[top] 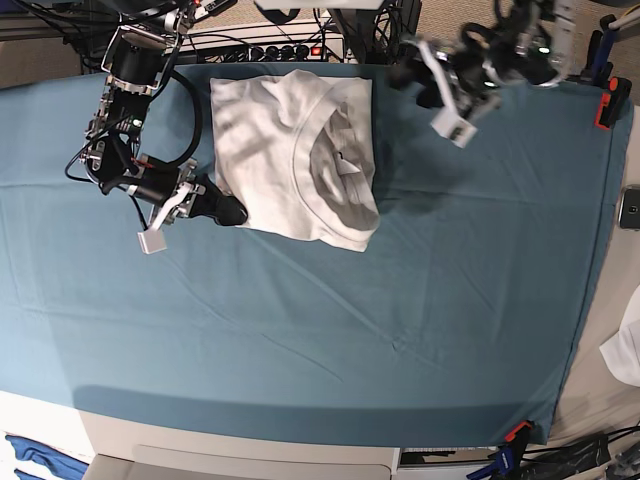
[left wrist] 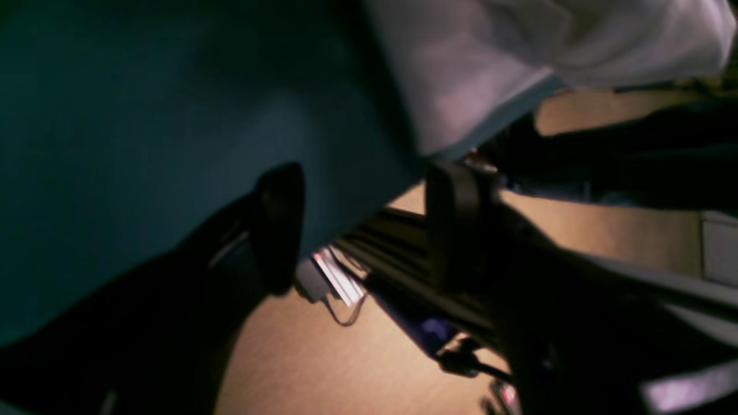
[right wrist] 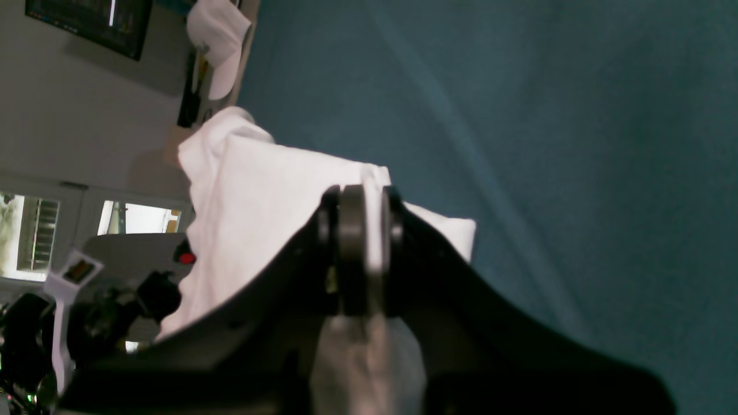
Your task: Fold the T-shirt properly
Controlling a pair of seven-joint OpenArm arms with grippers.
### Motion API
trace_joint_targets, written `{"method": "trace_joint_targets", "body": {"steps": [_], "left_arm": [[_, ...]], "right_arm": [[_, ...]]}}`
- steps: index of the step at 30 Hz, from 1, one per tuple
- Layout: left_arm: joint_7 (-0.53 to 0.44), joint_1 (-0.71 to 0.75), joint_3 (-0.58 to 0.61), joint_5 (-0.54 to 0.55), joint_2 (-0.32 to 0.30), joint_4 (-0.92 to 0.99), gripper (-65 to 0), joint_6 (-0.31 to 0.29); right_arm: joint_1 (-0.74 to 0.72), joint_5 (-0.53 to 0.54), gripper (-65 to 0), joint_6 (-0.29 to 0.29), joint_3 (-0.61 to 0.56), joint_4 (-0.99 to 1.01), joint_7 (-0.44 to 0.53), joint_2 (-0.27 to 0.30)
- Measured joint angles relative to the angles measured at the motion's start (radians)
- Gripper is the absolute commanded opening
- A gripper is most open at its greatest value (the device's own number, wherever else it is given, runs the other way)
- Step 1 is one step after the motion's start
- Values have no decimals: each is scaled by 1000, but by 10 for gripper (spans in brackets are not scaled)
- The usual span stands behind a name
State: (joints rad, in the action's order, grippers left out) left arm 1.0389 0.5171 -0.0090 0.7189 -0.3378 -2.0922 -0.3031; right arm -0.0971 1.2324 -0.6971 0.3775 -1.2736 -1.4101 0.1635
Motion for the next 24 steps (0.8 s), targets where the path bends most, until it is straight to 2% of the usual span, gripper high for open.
{"method": "trace_joint_targets", "body": {"steps": [4, 8, 12, 14, 15, 17, 21, 24], "left_arm": [[-36, -13, 83, -67, 33, 8, -309, 26], [-44, -47, 105, -66, 58, 93, -309, 32], [-60, -91, 104, 0, 74, 166, -322, 10], [-60, -94, 104, 3, 78, 170, -394, 11], [-57, -93, 104, 3, 80, 171, -461, 11], [-47, -93, 105, -2, 80, 175, -650, 15], [-45, -92, 105, -4, 80, 177, -650, 14], [9, -133, 96, -48, 80, 172, -650, -10]], "right_arm": [[0, 0, -650, 0, 0, 0, 0, 0], [0, 0, -650, 0, 0, 0, 0, 0], [0, -1, -650, 1, 0, 0, 0, 0], [0, 0, -650, 1, 0, 0, 0, 0], [0, -1, -650, 1, 0, 0, 0, 0], [0, -1, -650, 1, 0, 0, 0, 0], [0, -1, -650, 1, 15, 0, -1, -3], [1, -2, -650, 1, 63, 0, -4, -32]]}}
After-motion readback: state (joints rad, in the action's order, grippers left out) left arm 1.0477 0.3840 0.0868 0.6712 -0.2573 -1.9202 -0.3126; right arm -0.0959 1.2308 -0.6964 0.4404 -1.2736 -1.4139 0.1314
